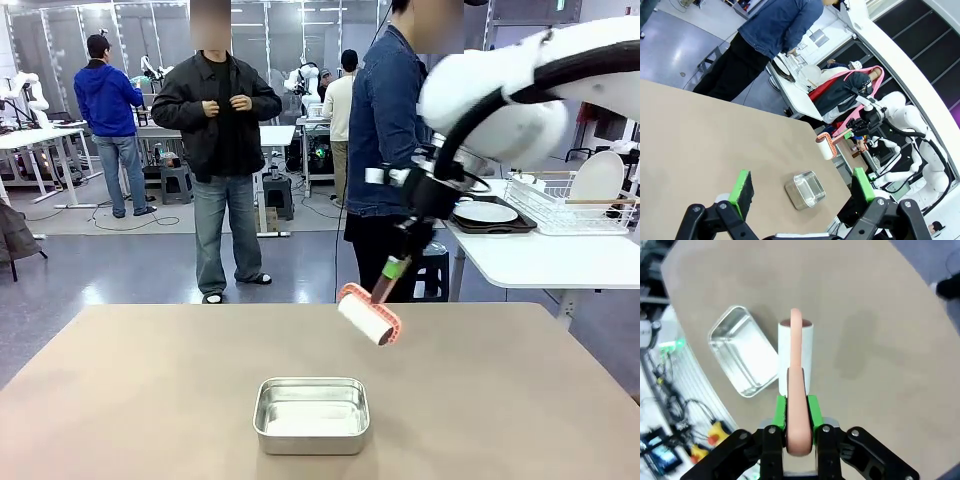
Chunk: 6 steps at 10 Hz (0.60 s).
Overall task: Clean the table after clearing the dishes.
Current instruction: When the right (or left) Handle tray is removed, use the right hand (or left hand) to clean the right (or left) side of the table with the Lint Roller.
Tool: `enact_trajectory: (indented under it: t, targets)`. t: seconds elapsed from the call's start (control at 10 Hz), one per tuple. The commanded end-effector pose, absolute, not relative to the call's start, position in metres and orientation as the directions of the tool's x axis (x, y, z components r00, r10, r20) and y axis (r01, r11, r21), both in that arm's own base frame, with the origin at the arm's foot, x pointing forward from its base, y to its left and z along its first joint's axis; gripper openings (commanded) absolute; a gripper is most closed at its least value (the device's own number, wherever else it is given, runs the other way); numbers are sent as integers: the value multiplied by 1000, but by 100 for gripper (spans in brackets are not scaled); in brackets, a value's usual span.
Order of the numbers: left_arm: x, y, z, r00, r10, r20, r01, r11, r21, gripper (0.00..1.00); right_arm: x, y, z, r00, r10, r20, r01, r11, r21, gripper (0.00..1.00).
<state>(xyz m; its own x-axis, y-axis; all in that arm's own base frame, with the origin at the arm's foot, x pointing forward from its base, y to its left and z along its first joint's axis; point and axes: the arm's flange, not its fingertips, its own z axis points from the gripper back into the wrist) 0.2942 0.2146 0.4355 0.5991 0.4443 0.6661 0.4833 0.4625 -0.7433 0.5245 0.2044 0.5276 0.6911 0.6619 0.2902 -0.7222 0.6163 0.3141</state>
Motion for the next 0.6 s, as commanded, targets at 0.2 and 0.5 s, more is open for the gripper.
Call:
enact_trajectory:
  t: [0.2, 0.5]
  targets:
    - [292, 216, 438, 606, 448, 658, 482, 450, -751, 100, 512, 166, 500, 865, 363, 345, -489, 761, 425, 0]
    - [292, 216, 438, 606, 448, 658, 482, 450, -751, 100, 525, 156, 504, 846, 440, 300, -530, 752, 392, 0]
